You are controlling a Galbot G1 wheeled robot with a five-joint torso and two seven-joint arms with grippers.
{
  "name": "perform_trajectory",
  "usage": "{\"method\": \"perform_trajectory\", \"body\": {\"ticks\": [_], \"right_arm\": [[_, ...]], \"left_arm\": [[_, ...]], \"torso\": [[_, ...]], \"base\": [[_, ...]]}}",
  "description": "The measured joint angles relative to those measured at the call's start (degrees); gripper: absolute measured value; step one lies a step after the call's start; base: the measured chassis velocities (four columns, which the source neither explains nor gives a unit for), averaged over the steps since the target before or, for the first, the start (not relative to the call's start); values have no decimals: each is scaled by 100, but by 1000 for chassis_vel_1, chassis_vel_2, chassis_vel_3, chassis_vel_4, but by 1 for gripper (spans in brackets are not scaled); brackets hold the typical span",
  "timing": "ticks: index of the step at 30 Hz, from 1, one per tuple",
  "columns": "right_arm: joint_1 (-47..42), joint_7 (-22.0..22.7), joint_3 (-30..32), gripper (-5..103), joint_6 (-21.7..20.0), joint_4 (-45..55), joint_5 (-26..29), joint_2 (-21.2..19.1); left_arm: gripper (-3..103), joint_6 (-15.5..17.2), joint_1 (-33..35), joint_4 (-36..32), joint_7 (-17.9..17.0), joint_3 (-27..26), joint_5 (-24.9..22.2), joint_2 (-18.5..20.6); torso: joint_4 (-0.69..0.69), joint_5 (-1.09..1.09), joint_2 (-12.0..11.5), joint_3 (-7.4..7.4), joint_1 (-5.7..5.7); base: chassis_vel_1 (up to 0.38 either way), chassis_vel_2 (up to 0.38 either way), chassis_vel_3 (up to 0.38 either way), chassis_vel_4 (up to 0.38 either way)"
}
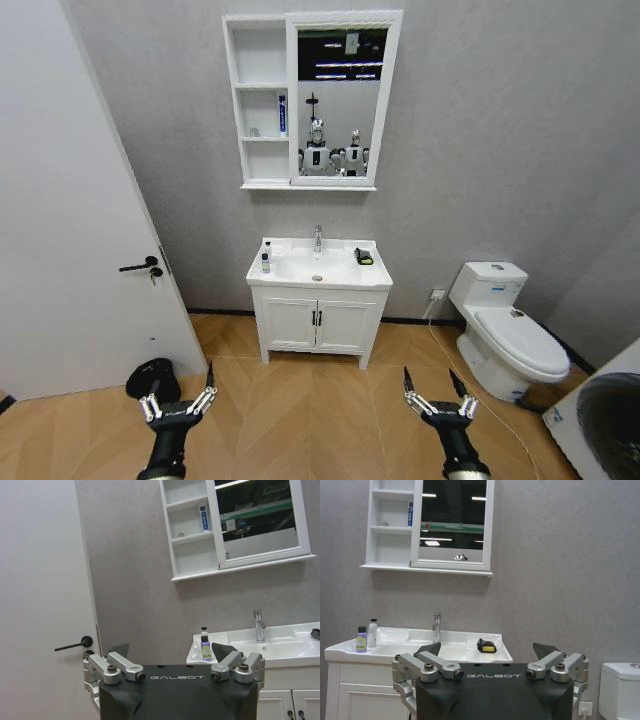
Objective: Move facial cleanser and shampoo from washbasin to cabinet, then wipe washbasin with towel.
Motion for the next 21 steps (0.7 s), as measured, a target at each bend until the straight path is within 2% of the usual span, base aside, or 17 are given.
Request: {"method": "perform_trajectory", "body": {"ticks": [1,4,5,8,21], "right_arm": [[31,16,-3,100,-10,-10,-58,13],[6,30,-10,100,-99,65,-127,77],[-28,42,-14,100,-116,96,-172,111],[-71,43,-9,100,-118,118,-215,135],[-37,37,-39,100,-126,94,-261,178]], "left_arm": [[93,-3,-28,36,-2,49,28,4],[88,-15,-30,47,-2,229,129,-14],[94,-31,-2,44,3,328,217,-30],[92,-44,36,17,12,388,259,-31],[90,-33,63,-87,-3,250,68,72]], "torso": [[1,1,0,0,0],[0,0,0,0,1],[0,1,-1,1,0],[0,1,0,0,0],[0,1,0,0,-2]], "base": [[0,0,0,0],[0,0,0,0],[0,0,0,0],[0,0,0,0],[-13,12,16,-16]]}}
